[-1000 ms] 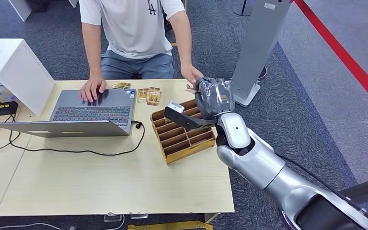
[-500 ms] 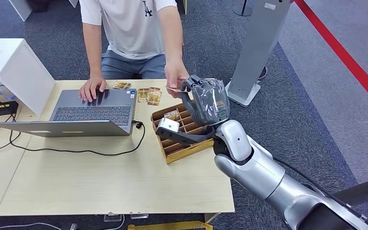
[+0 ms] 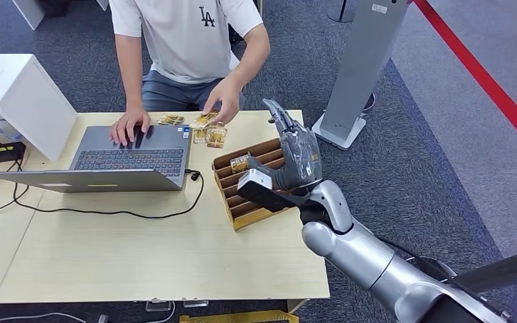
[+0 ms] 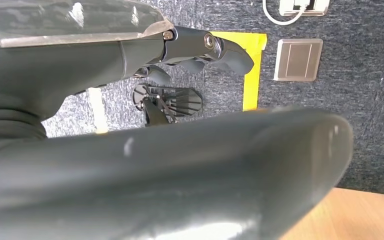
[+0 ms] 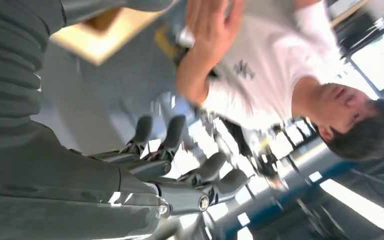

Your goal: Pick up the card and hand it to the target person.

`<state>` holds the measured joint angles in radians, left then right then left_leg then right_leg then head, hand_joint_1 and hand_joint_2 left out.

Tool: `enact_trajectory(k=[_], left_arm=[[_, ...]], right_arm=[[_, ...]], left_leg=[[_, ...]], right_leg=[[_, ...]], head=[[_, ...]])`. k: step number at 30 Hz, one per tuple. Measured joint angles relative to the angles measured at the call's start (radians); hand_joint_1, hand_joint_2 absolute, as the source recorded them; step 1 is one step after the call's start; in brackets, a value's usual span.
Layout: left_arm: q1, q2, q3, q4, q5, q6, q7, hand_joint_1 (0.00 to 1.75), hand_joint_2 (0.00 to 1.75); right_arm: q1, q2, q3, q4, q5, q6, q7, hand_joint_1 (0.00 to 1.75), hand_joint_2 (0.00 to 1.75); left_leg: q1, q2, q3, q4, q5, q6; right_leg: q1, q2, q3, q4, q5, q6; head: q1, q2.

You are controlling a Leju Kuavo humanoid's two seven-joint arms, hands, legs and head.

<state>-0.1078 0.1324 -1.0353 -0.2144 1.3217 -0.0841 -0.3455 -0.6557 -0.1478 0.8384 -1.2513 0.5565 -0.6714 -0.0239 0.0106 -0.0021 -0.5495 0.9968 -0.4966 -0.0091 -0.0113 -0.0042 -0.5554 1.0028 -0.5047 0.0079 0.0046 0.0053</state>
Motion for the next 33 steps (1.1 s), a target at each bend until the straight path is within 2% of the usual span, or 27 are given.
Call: enact_trajectory(k=[3, 5, 7, 9, 13, 25, 30, 33], left_arm=[[0.005, 0.000, 0.000, 0.000, 0.008, 0.006, -0.005, 0.00, 0.00], [0.007, 0.000, 0.001, 0.000, 0.013, 0.012, -0.007, 0.00, 0.00], [0.008, 0.000, 0.001, 0.000, 0.018, 0.017, -0.007, 0.00, 0.00], [0.010, 0.000, 0.002, 0.000, 0.023, 0.024, -0.007, 0.00, 0.00], [0.011, 0.000, 0.002, 0.000, 0.033, 0.031, -0.006, 0.00, 0.00], [0.014, 0.000, 0.004, 0.000, 0.044, 0.036, -0.006, 0.00, 0.00], [0.014, 0.000, 0.004, 0.000, 0.044, 0.042, -0.004, 0.00, 0.00], [0.014, 0.000, 0.004, 0.000, 0.044, 0.043, 0.002, 0.00, 0.00]], right_arm=[[0.026, 0.016, -0.017, 0.030, -0.385, 0.083, -0.157, 0.00, 1.75], [0.044, 0.025, -0.028, 0.050, -0.600, 0.140, -0.231, 0.00, 1.75], [0.063, 0.028, -0.035, 0.065, -0.712, 0.158, -0.265, 0.00, 1.75], [0.085, 0.028, -0.044, 0.072, -0.768, 0.162, -0.276, 0.00, 1.75], [0.128, 0.026, -0.060, 0.075, -0.792, 0.150, -0.275, 0.00, 1.75], [0.227, -0.007, -0.105, 0.021, -0.744, 0.140, -0.201, 0.00, 1.75], [0.258, -0.023, -0.121, -0.021, -0.738, 0.165, -0.159, 0.00, 1.75], [0.273, -0.032, -0.126, -0.046, -0.758, 0.215, -0.127, 0.00, 1.75]], left_leg=[[0.000, 0.000, 0.000, 0.000, 0.000, 0.000], [0.000, 0.000, 0.000, 0.000, 0.000, 0.000], [0.000, 0.000, 0.000, 0.000, 0.000, 0.000], [0.000, 0.000, 0.000, 0.000, 0.000, 0.000], [0.000, 0.000, 0.000, 0.000, 0.000, 0.000], [0.000, 0.000, 0.000, 0.000, 0.000, 0.000], [0.000, 0.000, 0.000, 0.000, 0.000, 0.000], [0.000, 0.000, 0.001, 0.000, 0.000, 0.000]], right_leg=[[0.000, 0.000, 0.000, 0.000, 0.000, 0.000], [0.000, 0.000, 0.000, 0.000, 0.000, 0.000], [0.000, 0.000, 0.000, 0.000, 0.000, 0.000], [0.000, 0.000, 0.000, 0.000, 0.000, 0.000], [0.000, 0.000, 0.000, 0.000, 0.000, 0.000], [0.000, 0.000, 0.000, 0.000, 0.000, 0.000], [0.000, 0.000, 0.000, 0.000, 0.000, 0.000], [0.000, 0.000, 0.000, 0.000, 0.000, 0.000]], head=[[0.000, 0.000], [-0.001, 0.000], [-0.001, 0.000], [-0.001, 0.000], [0.000, 0.000], [-0.001, 0.000], [0.000, 0.000], [0.000, 0.000]])
